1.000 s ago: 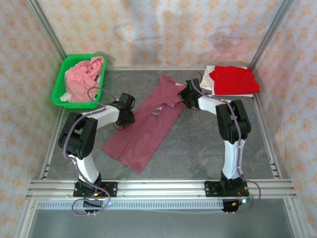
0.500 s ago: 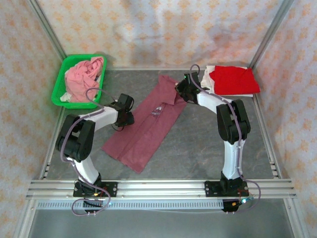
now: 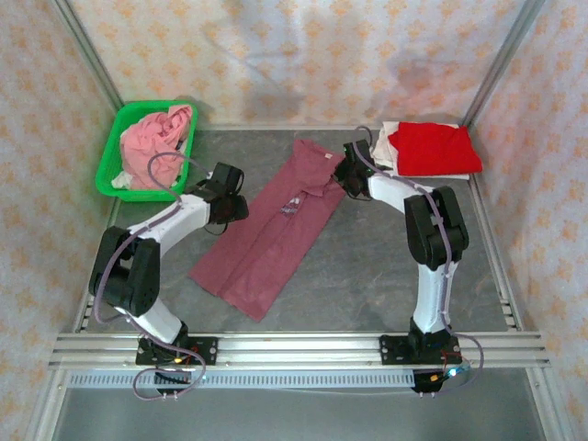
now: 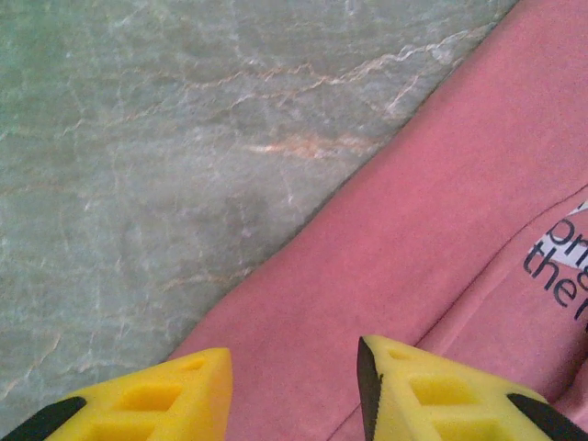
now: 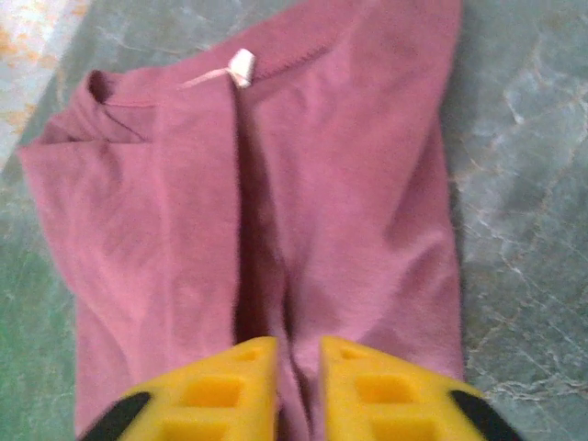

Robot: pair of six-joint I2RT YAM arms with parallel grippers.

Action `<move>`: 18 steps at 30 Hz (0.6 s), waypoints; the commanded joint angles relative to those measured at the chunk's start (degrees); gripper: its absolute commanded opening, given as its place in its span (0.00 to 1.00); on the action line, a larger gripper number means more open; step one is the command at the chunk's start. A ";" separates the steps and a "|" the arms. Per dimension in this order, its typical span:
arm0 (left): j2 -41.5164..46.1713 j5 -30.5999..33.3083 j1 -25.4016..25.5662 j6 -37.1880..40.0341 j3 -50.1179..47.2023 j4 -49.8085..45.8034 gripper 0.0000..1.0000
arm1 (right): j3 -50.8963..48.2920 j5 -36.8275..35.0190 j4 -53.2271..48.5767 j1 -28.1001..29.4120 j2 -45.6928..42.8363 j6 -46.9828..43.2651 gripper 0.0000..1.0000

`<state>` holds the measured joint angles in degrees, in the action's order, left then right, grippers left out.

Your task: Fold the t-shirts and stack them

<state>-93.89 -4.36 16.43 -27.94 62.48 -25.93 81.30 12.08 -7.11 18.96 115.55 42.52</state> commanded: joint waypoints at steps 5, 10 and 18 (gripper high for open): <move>-9.04 -0.45 -0.95 2.92 5.59 -0.31 0.40 | 14.50 1.92 -9.87 1.34 5.82 -7.28 0.02; -12.06 -1.36 -1.56 2.54 5.29 -0.08 0.40 | 19.86 0.08 -14.00 1.80 12.16 -8.07 0.01; -10.48 -0.87 -2.78 1.78 0.81 -0.26 0.40 | 19.14 -6.12 -19.55 1.43 15.41 -8.25 0.00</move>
<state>-106.00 -5.58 14.66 -26.48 65.28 -25.34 101.25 10.70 -22.28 20.69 131.52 35.22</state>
